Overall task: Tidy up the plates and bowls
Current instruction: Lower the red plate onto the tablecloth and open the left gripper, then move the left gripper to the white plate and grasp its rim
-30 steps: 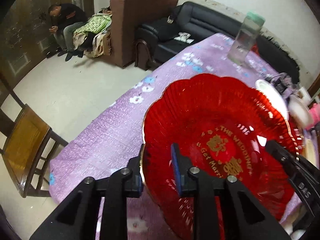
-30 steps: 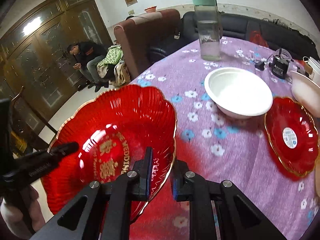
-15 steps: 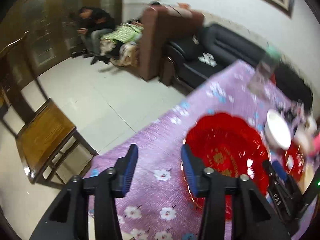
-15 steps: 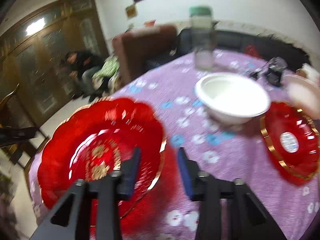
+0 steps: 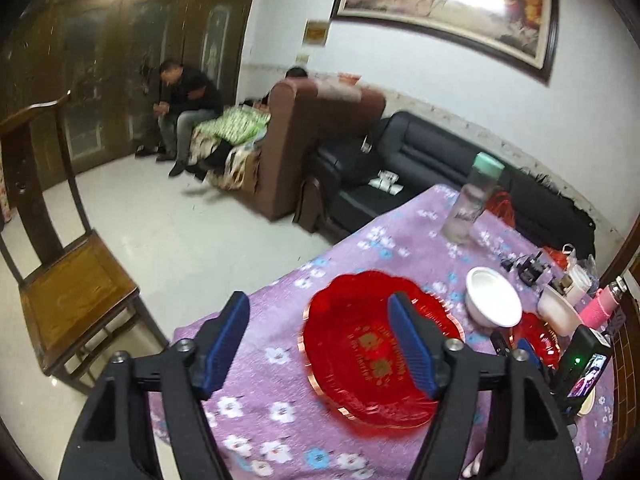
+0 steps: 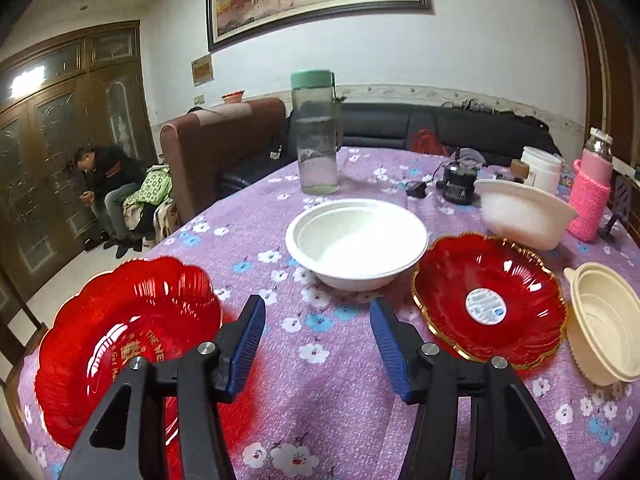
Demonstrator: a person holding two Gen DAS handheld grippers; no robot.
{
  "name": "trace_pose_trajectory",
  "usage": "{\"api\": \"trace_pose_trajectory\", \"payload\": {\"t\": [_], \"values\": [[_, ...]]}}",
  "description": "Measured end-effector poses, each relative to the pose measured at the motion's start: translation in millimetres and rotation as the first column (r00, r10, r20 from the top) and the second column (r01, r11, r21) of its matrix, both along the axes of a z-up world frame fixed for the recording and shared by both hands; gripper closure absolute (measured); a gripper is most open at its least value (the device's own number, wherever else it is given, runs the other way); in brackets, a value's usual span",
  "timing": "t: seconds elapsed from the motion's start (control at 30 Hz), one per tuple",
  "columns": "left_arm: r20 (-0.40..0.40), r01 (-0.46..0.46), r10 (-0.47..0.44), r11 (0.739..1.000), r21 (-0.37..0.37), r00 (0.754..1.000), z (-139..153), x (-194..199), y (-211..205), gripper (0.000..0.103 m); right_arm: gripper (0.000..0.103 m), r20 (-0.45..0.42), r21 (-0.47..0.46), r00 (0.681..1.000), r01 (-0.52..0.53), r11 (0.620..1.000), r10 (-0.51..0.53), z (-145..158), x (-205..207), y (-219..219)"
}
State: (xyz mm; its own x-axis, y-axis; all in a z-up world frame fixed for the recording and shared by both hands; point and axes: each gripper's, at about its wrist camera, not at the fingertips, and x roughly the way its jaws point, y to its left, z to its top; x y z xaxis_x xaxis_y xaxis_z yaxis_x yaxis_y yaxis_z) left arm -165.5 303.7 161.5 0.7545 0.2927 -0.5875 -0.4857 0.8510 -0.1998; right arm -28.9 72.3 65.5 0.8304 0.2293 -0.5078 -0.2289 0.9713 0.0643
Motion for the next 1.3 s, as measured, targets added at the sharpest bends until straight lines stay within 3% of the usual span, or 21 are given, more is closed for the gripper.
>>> {"api": "trace_pose_trajectory", "payload": {"t": [0.07,0.17,0.2,0.23,0.3,0.47,0.63,0.77,0.9,1.1,1.23,1.3], "values": [[0.017,0.047,-0.046,0.999,-0.012,0.999,-2,4,-12,0.029,0.044,0.051,0.005,0.997,0.05,0.999,-0.05,12,-7,-9],[0.024,0.144,-0.143,0.989,-0.042,0.989,-7,18,-35,0.029,0.044,0.057,0.07,0.992,0.105,0.992,-0.109,32,-20,-36],[0.025,0.184,-0.183,0.982,-0.05,0.983,-8,25,-43,0.029,0.042,0.057,0.113,0.989,0.128,0.985,-0.135,38,-29,-56],[0.028,0.221,-0.22,0.974,-0.054,0.975,-9,30,-50,0.029,0.032,0.055,0.134,0.987,0.141,0.981,-0.149,41,-36,-70],[0.033,0.282,-0.281,0.959,-0.037,0.959,-10,39,-65,0.028,0.024,0.039,0.156,0.982,0.177,0.972,-0.185,44,-50,-104],[-0.001,0.398,-0.398,0.917,-0.006,0.917,-17,66,-90,0.024,0.024,-0.053,0.157,0.971,0.24,0.958,-0.234,44,-62,-176],[-0.068,0.449,-0.462,0.88,-0.153,0.884,-22,123,-88,0.024,0.024,-0.105,0.235,0.977,0.205,0.95,-0.185,48,-59,-197],[-0.11,0.454,-0.481,0.867,-0.205,0.87,-23,156,-84,0.024,0.024,-0.167,0.298,0.985,0.088,0.95,-0.038,52,-20,-176],[-0.176,0.448,-0.484,0.869,-0.209,0.857,-30,196,-89,0.024,0.024,-0.266,0.315,0.96,-0.003,0.949,0.091,48,42,-150],[-0.251,0.415,-0.488,0.862,-0.292,0.836,-58,256,-84,0.025,0.024,-0.389,0.237,0.912,-0.036,0.971,0.129,28,126,-120],[-0.318,0.412,-0.501,0.857,-0.309,0.805,-84,292,-88,0.038,0.024,-0.433,0.182,0.894,-0.037,0.983,0.114,14,160,-109],[-0.337,0.4,-0.501,0.856,-0.328,0.797,-94,303,-90,0.039,0.024,-0.451,0.158,0.885,-0.046,0.986,0.114,8,175,-101]]}}
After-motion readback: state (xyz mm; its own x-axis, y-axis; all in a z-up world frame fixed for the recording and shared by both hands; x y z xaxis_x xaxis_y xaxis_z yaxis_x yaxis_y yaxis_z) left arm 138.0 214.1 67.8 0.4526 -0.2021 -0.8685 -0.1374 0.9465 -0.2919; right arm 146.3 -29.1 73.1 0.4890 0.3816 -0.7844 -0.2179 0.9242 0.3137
